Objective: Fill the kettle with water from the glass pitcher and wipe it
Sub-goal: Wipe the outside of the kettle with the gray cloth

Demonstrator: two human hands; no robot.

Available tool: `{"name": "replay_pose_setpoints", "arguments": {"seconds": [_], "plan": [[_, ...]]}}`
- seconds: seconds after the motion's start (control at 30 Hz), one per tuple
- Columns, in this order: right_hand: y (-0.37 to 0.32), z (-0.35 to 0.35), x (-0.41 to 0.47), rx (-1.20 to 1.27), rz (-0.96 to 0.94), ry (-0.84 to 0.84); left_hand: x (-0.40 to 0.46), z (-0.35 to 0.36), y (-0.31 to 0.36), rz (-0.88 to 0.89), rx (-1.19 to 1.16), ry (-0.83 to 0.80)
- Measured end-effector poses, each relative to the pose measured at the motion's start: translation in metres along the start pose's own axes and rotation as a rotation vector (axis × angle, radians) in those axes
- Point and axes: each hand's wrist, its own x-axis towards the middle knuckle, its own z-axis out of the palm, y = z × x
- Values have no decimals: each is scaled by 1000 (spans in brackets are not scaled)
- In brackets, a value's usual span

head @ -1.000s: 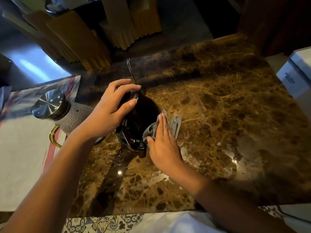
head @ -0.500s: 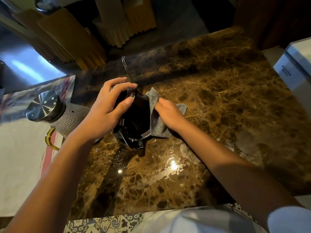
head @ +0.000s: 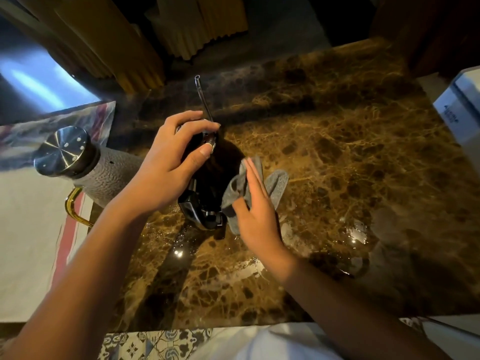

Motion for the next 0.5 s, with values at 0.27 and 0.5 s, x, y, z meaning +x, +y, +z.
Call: {"name": "replay_pose_setpoints", "arguments": {"seconds": [0.27,0.5], "plan": [[-26,-53,20,13,31,209,0,-1,0,4,-3,-3],[-83,-40,89,188,-94,453,0,0,1,3,0,15]]}}
